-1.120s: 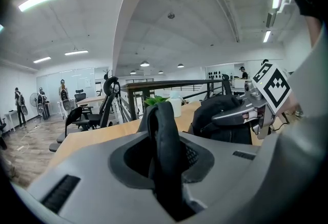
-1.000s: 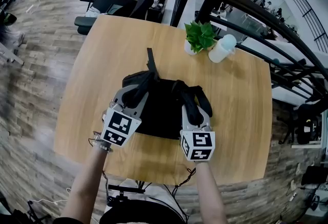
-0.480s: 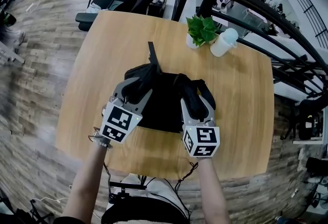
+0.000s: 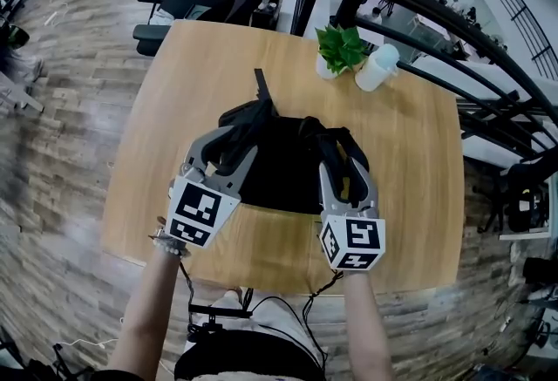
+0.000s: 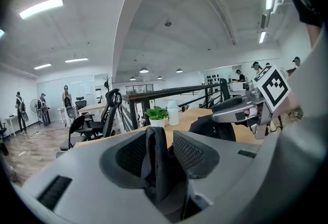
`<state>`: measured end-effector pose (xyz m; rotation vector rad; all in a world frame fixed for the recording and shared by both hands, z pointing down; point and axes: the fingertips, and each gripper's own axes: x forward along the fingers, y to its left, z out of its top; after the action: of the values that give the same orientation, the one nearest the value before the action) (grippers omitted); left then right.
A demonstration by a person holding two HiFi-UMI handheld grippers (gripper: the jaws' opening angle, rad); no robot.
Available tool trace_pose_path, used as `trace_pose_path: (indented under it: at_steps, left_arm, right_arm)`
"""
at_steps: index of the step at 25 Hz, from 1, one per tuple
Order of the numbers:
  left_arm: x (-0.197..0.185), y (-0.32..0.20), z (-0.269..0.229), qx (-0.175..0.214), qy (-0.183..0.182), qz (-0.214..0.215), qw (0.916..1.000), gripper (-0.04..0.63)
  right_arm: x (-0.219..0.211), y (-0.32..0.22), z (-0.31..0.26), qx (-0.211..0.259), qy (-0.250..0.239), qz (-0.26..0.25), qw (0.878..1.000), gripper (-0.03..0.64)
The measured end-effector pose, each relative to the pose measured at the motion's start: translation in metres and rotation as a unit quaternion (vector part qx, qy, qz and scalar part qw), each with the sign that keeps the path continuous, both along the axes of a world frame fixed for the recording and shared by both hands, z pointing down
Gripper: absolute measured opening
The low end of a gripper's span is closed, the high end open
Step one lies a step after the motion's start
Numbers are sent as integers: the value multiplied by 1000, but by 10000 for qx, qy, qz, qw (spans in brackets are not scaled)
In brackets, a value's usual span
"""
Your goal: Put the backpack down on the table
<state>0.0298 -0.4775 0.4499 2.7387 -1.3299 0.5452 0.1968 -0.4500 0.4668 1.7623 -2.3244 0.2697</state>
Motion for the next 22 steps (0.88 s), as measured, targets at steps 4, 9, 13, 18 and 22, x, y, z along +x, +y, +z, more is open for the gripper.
trace_pose_path:
  at_steps: [4, 9, 13, 18, 22]
  left_arm:
    - [-7, 20, -17, 111, 124, -50, 9998, 144]
    - [-13, 51, -35, 197, 196, 33, 9996, 31]
    - [-16, 83, -44, 274, 18, 147, 9995, 6]
    - [-15, 119, -53, 381, -58, 276, 9989, 6]
    - [-23, 148, -59, 361, -51, 309, 9989, 6]
  right_arm:
    - [-9, 22, -19, 170, 63, -56, 9998, 199]
    - [-10, 53, -37, 318, 177, 152, 9992, 102]
    - [-13, 83, -48, 323, 154, 170, 9992, 17]
    - [-17, 122, -58, 371, 205, 138, 9990, 9]
    - [-29, 152, -63, 347, 228, -8, 9991, 9]
